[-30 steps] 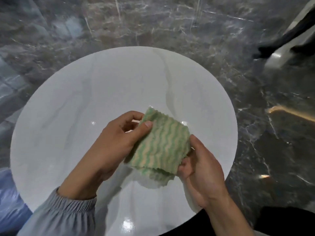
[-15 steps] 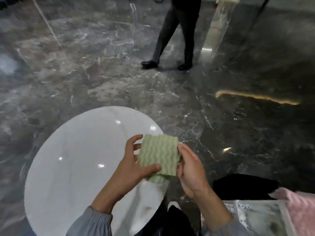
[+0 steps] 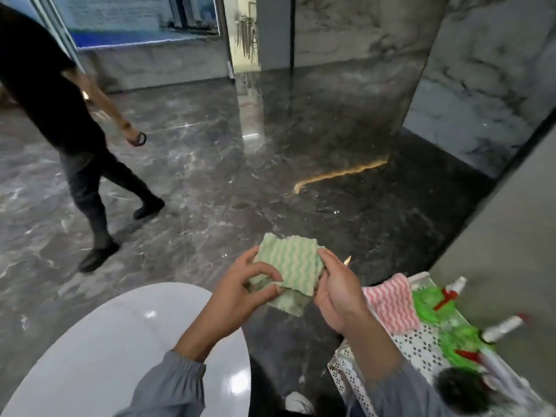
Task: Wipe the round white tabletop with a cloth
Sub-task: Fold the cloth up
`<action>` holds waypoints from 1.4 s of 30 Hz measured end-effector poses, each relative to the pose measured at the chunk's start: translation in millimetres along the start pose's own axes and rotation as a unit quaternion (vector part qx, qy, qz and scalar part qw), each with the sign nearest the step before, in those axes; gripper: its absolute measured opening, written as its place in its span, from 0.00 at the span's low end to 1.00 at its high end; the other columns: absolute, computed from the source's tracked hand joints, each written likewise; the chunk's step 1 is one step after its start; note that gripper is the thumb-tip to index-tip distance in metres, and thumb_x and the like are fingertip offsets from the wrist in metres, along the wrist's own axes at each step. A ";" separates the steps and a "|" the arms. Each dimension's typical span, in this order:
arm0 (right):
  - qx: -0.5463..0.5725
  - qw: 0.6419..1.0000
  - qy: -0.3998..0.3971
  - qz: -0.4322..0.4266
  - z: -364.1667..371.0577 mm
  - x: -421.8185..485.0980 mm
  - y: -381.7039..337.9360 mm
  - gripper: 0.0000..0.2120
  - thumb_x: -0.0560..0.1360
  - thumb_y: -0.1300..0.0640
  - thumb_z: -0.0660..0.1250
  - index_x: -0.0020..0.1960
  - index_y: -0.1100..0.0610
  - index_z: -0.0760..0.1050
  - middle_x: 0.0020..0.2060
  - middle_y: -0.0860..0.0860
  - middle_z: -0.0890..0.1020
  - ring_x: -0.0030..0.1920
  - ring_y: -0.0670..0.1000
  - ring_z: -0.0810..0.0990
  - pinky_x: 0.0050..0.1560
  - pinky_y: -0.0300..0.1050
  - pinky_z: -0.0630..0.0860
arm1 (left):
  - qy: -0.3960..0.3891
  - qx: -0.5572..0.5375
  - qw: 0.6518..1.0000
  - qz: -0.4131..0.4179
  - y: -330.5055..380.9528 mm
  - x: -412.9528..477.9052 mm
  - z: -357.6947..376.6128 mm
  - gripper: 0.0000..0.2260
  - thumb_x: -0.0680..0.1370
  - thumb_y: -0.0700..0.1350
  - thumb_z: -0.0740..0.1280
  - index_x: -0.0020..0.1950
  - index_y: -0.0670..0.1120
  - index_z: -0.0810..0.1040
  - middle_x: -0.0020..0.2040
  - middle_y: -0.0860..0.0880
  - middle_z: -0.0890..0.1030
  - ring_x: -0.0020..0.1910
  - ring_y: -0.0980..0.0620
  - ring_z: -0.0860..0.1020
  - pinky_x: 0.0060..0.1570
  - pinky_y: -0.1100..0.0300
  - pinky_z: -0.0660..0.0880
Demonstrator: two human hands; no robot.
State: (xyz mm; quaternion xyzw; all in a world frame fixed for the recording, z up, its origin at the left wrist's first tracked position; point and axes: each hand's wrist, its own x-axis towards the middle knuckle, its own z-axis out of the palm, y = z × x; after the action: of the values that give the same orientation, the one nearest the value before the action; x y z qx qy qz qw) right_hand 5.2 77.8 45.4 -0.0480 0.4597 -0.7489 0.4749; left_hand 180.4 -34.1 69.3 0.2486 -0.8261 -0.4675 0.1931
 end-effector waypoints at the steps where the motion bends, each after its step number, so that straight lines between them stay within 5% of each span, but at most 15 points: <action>1: 0.012 1.000 0.011 -0.002 -7.1 -2.1 -4.8 0.17 0.86 0.52 0.58 0.66 0.59 0.79 0.61 0.59 0.84 0.60 0.58 0.85 0.49 0.51 0.84 | -0.017 -0.008 1.000 0.014 4.8 3.9 5.4 0.06 0.77 0.48 0.78 0.52 0.57 0.86 0.76 0.64 0.67 0.75 0.70 0.64 0.66 0.75 0.65; 7: 0.064 0.995 0.076 -0.018 -49.0 -26.1 -26.7 0.20 0.87 0.50 0.56 0.67 0.62 0.78 0.60 0.60 0.84 0.60 0.59 0.84 0.54 0.54 0.83 | -0.127 -0.027 0.989 0.077 28.8 21.7 43.6 0.05 0.75 0.47 0.78 0.50 0.53 0.87 0.80 0.59 0.65 0.79 0.62 0.64 0.74 0.61 0.67; 10: 0.090 0.989 0.115 -0.035 -69.8 -36.5 -34.8 0.19 0.87 0.50 0.57 0.63 0.61 0.80 0.59 0.61 0.85 0.59 0.59 0.85 0.63 0.58 0.78 | -0.194 -0.009 0.977 0.089 31.2 33.8 68.0 0.08 0.74 0.49 0.80 0.51 0.55 0.87 0.81 0.58 0.61 0.79 0.62 0.62 0.75 0.62 0.66; 12: 0.114 0.981 0.151 -0.044 -83.1 -40.8 -37.7 0.18 0.86 0.48 0.59 0.59 0.60 0.81 0.58 0.61 0.85 0.58 0.59 0.85 0.65 0.60 0.77 | -0.214 -0.056 0.973 0.067 30.5 41.4 82.2 0.14 0.71 0.52 0.83 0.55 0.55 0.86 0.78 0.60 0.65 0.77 0.65 0.64 0.71 0.69 0.67; 15: 0.123 0.975 0.180 -0.049 -105.7 -42.8 -36.7 0.17 0.84 0.52 0.63 0.67 0.61 0.77 0.59 0.61 0.84 0.59 0.61 0.85 0.67 0.61 0.76 | -0.176 -0.214 0.961 -0.014 27.9 60.4 108.1 0.16 0.72 0.55 0.81 0.57 0.54 0.85 0.68 0.59 0.80 0.69 0.64 0.75 0.61 0.72 0.72; 18: 0.098 0.961 0.251 -0.065 -132.1 -40.2 -30.4 0.13 0.82 0.63 0.62 0.65 0.60 0.77 0.55 0.61 0.86 0.55 0.61 0.86 0.62 0.61 0.80 | -0.128 -0.278 0.946 -0.111 18.2 89.2 144.3 0.08 0.78 0.43 0.76 0.56 0.50 0.84 0.56 0.49 0.87 0.53 0.55 0.84 0.47 0.65 0.79; 21: 0.091 0.947 0.303 -0.055 -157.7 -36.2 -25.2 0.11 0.82 0.63 0.62 0.62 0.62 0.78 0.53 0.62 0.86 0.52 0.61 0.87 0.55 0.58 0.82 | -0.171 -0.252 0.935 -0.180 3.2 115.3 177.3 0.11 0.79 0.34 0.73 0.58 0.45 0.83 0.54 0.44 0.87 0.42 0.55 0.84 0.39 0.63 0.79; 23: 0.093 0.939 0.327 -0.056 -173.0 -31.0 -22.3 0.10 0.81 0.63 0.62 0.61 0.61 0.77 0.52 0.62 0.87 0.50 0.60 0.88 0.51 0.55 0.82 | -0.208 -0.201 0.941 -0.175 -5.2 129.2 195.3 0.12 0.79 0.32 0.71 0.58 0.44 0.82 0.55 0.45 0.86 0.43 0.54 0.83 0.41 0.62 0.79; 27: 0.098 0.928 0.355 -0.053 -195.8 -14.6 -15.7 0.10 0.82 0.61 0.62 0.62 0.59 0.77 0.50 0.58 0.88 0.49 0.58 0.88 0.50 0.55 0.83 | -0.228 -0.150 0.951 -0.146 -12.7 157.5 229.0 0.13 0.79 0.27 0.67 0.53 0.44 0.83 0.41 0.48 0.82 0.34 0.53 0.78 0.36 0.58 0.78; 30: 0.100 0.926 0.361 -0.045 -211.1 1.4 -8.8 0.10 0.81 0.60 0.64 0.62 0.57 0.76 0.52 0.57 0.87 0.52 0.59 0.87 0.57 0.60 0.82 | -0.225 -0.131 0.958 -0.124 -18.7 178.1 251.9 0.15 0.79 0.27 0.67 0.52 0.46 0.84 0.45 0.48 0.82 0.37 0.55 0.79 0.40 0.53 0.80; 35: 0.065 0.907 0.414 -0.041 -224.0 16.8 0.6 0.05 0.80 0.64 0.63 0.54 0.61 0.76 0.43 0.58 0.85 0.40 0.54 0.85 0.37 0.46 0.79 | -0.238 -0.088 0.960 -0.121 -33.5 197.9 279.5 0.11 0.80 0.30 0.69 0.56 0.44 0.84 0.50 0.49 0.84 0.45 0.53 0.81 0.50 0.54 0.80; 38: 0.000 0.900 0.434 -0.045 -226.7 16.7 5.2 0.03 0.75 0.68 0.62 0.44 0.63 0.73 0.36 0.62 0.76 0.37 0.60 0.76 0.39 0.51 0.74 | -0.236 -0.086 0.957 -0.145 -47.1 195.7 282.1 0.11 0.80 0.31 0.69 0.59 0.42 0.83 0.54 0.44 0.85 0.46 0.51 0.82 0.48 0.57 0.82; 42: -0.076 0.877 0.470 -0.059 -218.3 13.4 2.4 0.08 0.75 0.67 0.64 0.39 0.58 0.70 0.35 0.56 0.69 0.37 0.53 0.69 0.40 0.48 0.68 | -0.209 -0.107 0.961 -0.148 -54.8 191.2 268.1 0.12 0.78 0.31 0.71 0.58 0.43 0.82 0.56 0.42 0.85 0.53 0.45 0.83 0.56 0.49 0.82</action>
State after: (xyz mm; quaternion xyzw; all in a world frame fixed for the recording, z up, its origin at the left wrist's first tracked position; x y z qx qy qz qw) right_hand -111.5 207.7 -86.3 0.2468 0.6804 -0.6728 0.1531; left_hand -108.1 10.1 -92.7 0.2427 -0.7469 -0.6184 -0.0297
